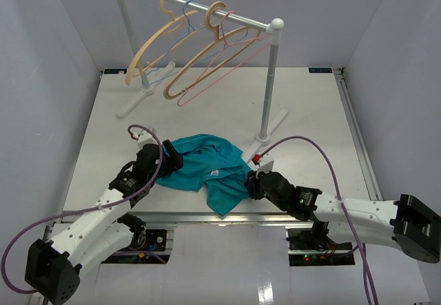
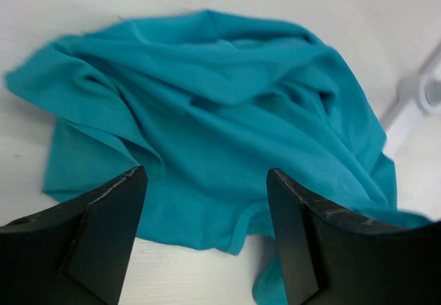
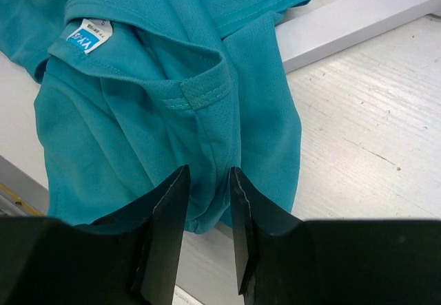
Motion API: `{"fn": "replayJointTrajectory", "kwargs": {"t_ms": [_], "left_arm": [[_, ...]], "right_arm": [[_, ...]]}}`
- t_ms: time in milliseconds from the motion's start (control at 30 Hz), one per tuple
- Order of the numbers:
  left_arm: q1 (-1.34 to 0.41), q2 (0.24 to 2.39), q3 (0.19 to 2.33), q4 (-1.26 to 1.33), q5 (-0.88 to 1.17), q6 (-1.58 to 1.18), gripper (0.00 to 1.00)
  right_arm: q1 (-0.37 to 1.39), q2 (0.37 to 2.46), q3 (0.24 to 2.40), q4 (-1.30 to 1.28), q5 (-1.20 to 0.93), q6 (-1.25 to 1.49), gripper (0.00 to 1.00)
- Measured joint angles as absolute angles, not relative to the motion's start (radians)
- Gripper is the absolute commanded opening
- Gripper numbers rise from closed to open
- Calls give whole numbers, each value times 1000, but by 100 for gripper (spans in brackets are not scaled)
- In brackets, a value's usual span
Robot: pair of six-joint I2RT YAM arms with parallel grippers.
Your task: Place the t-shirt on the hanger
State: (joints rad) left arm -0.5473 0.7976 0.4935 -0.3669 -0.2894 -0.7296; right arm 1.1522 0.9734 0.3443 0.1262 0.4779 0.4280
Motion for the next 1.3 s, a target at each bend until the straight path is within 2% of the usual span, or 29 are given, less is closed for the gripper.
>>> {"fn": "replayJointTrajectory", "kwargs": {"t_ms": [167,400,1300], "left_arm": [[-630,808,419,-364,-251,-739,73],[-802,954,417,-361,-289,-767,66],[-955,1170,493,-324,-409,-727,65]], "right_arm": [[1153,929,344,113,498,432,38],[1153,861,345,70,516,435,39],[1153,759,345,-2,551,433,41]]}}
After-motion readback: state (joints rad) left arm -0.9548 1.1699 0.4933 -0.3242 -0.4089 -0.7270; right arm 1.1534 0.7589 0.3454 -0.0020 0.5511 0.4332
